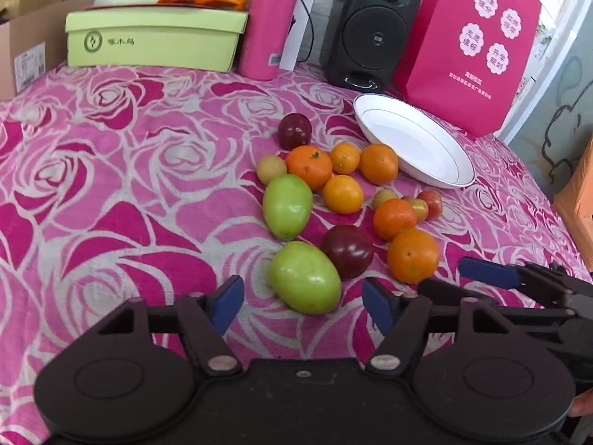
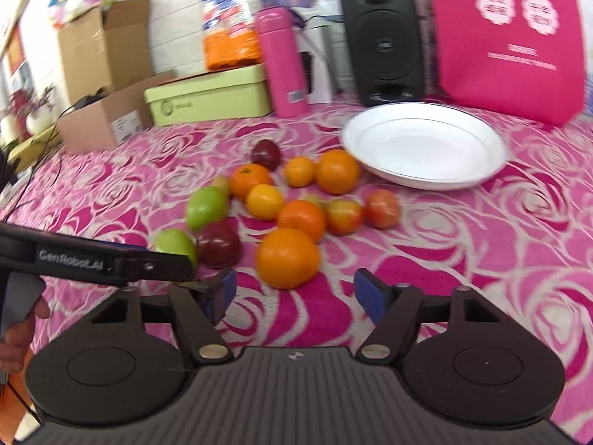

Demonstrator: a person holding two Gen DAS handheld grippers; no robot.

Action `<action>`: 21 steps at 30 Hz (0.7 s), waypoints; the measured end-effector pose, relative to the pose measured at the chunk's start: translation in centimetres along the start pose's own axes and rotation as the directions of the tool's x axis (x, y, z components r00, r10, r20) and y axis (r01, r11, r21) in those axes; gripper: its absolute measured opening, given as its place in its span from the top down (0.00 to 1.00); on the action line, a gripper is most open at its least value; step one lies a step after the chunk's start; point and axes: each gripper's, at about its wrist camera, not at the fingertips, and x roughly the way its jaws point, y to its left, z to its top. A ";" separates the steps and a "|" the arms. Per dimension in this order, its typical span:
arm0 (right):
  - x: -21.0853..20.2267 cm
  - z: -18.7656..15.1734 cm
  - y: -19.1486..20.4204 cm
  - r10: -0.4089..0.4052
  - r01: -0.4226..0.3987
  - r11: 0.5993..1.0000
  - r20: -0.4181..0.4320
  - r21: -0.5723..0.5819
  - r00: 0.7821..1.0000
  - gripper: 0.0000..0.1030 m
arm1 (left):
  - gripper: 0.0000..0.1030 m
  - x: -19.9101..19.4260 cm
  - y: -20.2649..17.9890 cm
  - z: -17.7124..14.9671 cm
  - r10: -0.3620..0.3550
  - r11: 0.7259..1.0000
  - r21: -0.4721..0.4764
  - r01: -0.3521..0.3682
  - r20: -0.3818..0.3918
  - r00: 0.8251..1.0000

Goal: Organize fruits
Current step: 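Close the left tool on a green apple while the right tool grasps an orange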

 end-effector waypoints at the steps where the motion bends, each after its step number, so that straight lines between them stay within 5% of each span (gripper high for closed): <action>1: 0.3 0.1 0.1 0.005 -0.005 1.000 -0.003 -0.012 1.000 0.00 | 0.00 0.1 0.1 0.0 0.002 1.000 -0.008 -0.002 -0.001 1.000; 9: 2.3 0.5 0.1 0.020 -0.021 0.999 -0.027 -0.040 0.999 0.23 | 0.00 0.8 0.4 0.5 -0.006 1.000 -0.024 0.006 0.011 1.000; 21: 0.7 0.0 -0.5 0.036 -0.036 0.999 -0.002 0.008 0.999 0.26 | 0.00 -1.2 -0.5 0.7 -0.051 0.999 -0.002 0.051 0.059 0.997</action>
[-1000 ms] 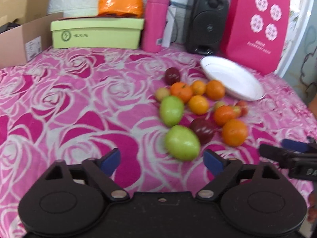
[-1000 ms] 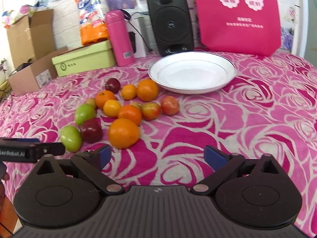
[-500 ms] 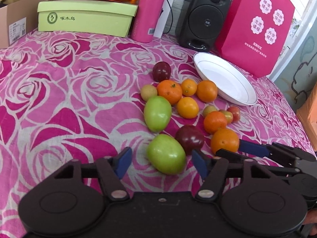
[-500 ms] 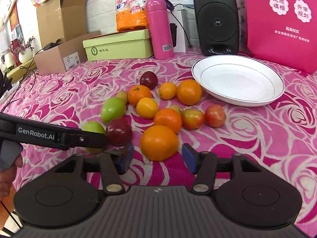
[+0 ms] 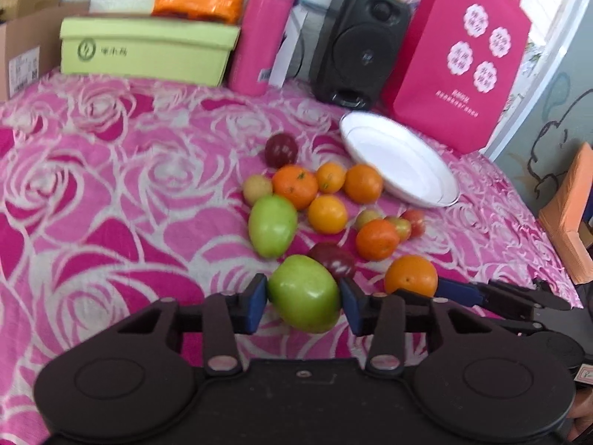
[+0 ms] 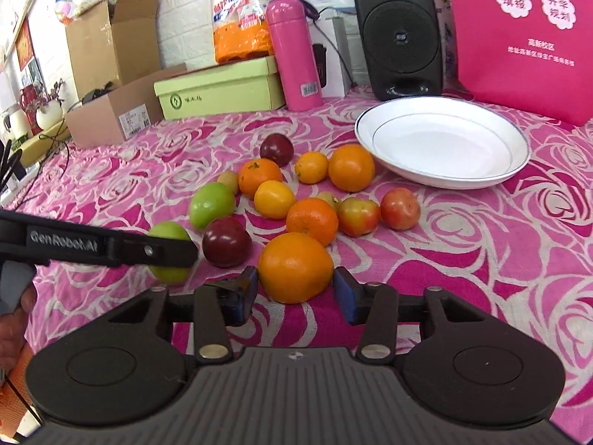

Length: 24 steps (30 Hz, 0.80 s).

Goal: Organize fruits
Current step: 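Close the left tool on a green apple while the right tool grasps an orange, then lift and carry the green apple and orange over the white plate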

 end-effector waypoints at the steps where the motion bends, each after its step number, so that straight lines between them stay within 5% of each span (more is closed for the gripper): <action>1: -0.4 0.1 -0.1 -0.003 0.003 1.000 0.010 0.004 1.000 0.26 | 0.00 -0.2 -0.3 0.4 -0.006 1.000 0.008 0.005 0.008 1.000; 14: -2.9 5.5 -5.2 -0.151 0.150 0.988 0.189 0.022 0.970 0.26 | 0.00 2.9 -6.9 8.9 -0.105 0.986 0.141 0.090 0.107 0.989; 24: 0.0 9.3 -11.4 -0.245 0.237 0.969 0.196 0.061 0.949 0.26 | 0.00 10.6 -9.5 14.2 -0.094 0.979 0.189 0.080 0.064 0.993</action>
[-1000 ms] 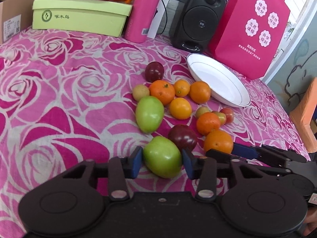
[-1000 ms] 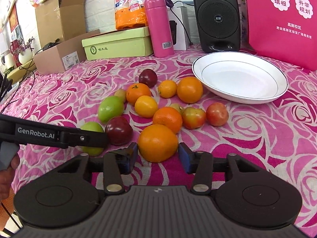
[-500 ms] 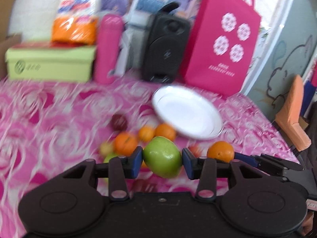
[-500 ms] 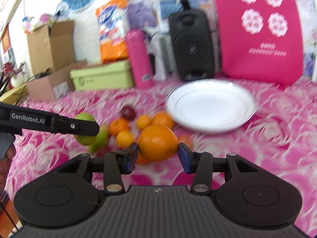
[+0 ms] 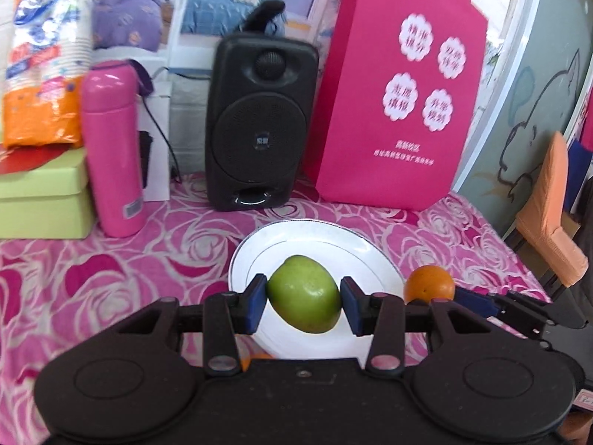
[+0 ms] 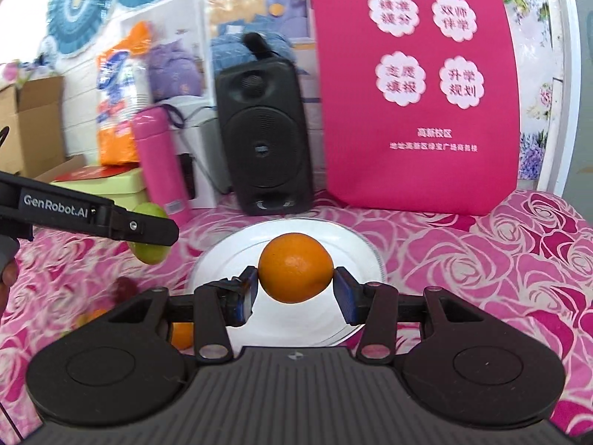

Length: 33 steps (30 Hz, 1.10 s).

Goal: Organize fruits
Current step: 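Lift and carry the green apple and orange over the white plate, then open the right tool to drop the orange while the left releases the apple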

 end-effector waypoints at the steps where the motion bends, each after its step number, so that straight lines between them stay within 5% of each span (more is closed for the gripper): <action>1: 0.6 0.1 -0.4 -0.004 0.004 1.000 -0.006 0.003 1.000 0.26 | 0.00 0.9 0.0 0.2 0.007 1.000 0.002 -0.007 -0.007 1.000; 11: 7.0 -0.4 -2.4 -0.004 0.002 1.000 -0.097 -0.025 0.995 0.26 | 0.00 7.9 1.4 0.3 0.027 1.000 0.001 -0.027 -0.096 0.995; 22: 9.2 -1.2 -2.6 0.004 -0.009 0.999 -0.118 -0.043 0.993 0.25 | 0.00 10.4 1.9 -0.4 0.051 0.998 0.031 -0.047 -0.123 0.991; 28: 8.8 -1.4 -2.6 0.006 -0.013 0.998 -0.123 -0.059 0.992 0.13 | 0.00 8.9 1.5 -0.1 0.048 0.999 0.014 -0.047 -0.080 0.996; 30: 7.7 -1.2 -2.6 0.023 -0.027 0.999 -0.100 -0.045 0.995 0.00 | 0.00 7.1 1.2 0.0 0.068 0.998 0.006 -0.068 -0.033 0.997; 33: 5.1 -0.6 -1.8 0.010 -0.012 0.999 -0.048 -0.053 0.999 0.00 | 0.00 3.7 0.7 -0.1 0.097 0.995 -0.001 -0.097 0.037 0.995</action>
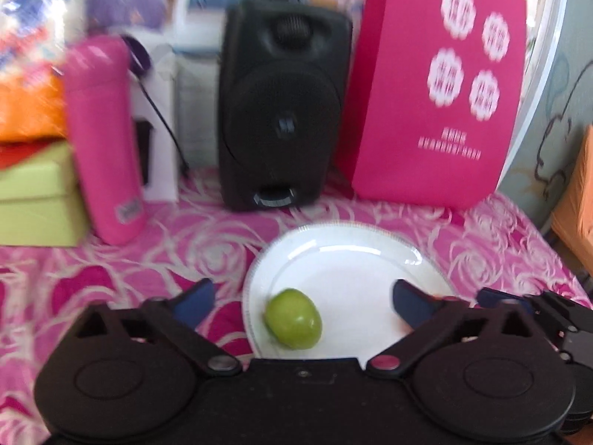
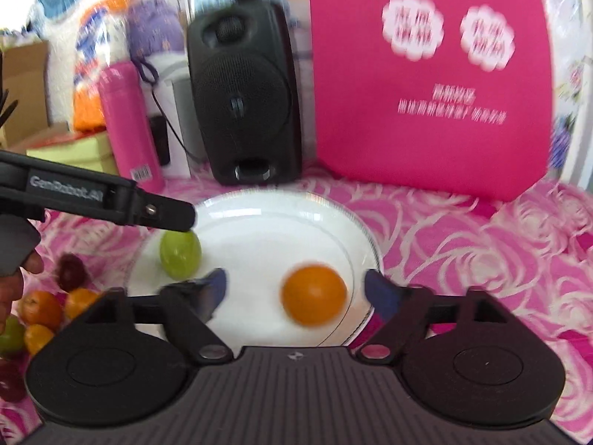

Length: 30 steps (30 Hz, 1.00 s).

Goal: Organize fruits
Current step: 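Open the right tool to drop the orange while the left releases the apple, then move both open tools back to the fruit pile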

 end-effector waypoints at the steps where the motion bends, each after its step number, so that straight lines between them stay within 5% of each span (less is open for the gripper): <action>1: -1.0 0.1 0.4 -0.007 0.008 1.000 0.016 -0.003 1.000 0.00 | 0.00 -1.3 0.0 -0.1 0.001 1.000 0.000 -0.001 0.015 1.000; 8: -7.8 -1.1 4.2 0.024 -0.025 1.000 0.060 0.004 0.998 0.00 | 0.00 -10.6 1.7 -3.1 0.037 0.999 0.002 -0.037 0.080 0.996; 14: -11.0 -4.4 8.4 0.078 -0.079 0.997 0.014 0.029 0.997 0.00 | 0.00 -15.8 4.1 -7.8 0.087 0.996 -0.024 -0.085 0.063 0.994; 23: -11.8 -8.1 11.5 0.104 -0.096 0.991 -0.086 0.088 0.991 0.00 | 0.00 -17.9 6.8 -13.9 0.162 0.985 -0.065 -0.162 -0.004 0.987; 30: -10.8 -8.9 11.1 0.100 -0.082 0.987 -0.127 0.136 0.987 0.00 | 0.00 -17.1 7.1 -14.8 0.146 0.987 -0.064 -0.148 -0.034 0.989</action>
